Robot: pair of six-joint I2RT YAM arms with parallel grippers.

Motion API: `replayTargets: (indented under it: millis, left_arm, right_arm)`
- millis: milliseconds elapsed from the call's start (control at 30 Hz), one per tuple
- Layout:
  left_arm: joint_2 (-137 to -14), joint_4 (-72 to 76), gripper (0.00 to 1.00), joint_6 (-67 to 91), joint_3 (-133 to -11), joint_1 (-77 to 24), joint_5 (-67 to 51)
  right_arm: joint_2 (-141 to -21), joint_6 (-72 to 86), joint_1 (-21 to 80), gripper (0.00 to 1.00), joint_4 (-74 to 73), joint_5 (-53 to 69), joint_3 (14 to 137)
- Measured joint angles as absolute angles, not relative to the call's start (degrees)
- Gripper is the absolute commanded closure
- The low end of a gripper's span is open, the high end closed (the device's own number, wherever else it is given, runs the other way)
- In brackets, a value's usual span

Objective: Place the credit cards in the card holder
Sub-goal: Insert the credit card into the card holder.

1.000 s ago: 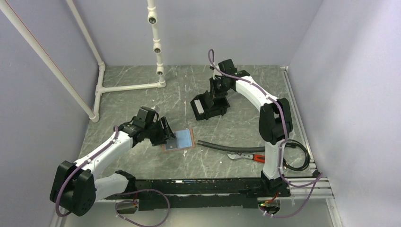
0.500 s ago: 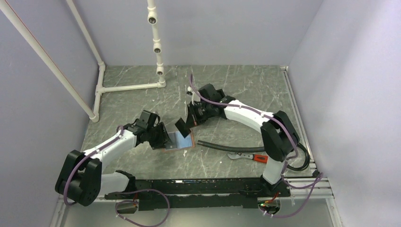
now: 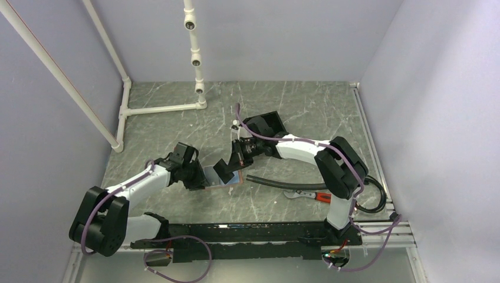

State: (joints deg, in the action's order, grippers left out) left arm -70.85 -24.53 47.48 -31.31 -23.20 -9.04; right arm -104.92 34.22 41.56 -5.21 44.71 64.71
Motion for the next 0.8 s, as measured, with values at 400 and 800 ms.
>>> replayTargets:
  millis: [400,800]
  left_arm:
    - [-70.0,-24.1,0.77,48.8,-30.2,-22.8,-8.3]
    - [-70.2,-23.8,0.78,49.0,-30.2,-22.7,-8.7]
  right_arm:
    - [-109.5,33.6,41.4,1.0,-5.9,45.5,64.2]
    - [-112.4,33.2,40.6,1.0,-7.2,45.3,64.3]
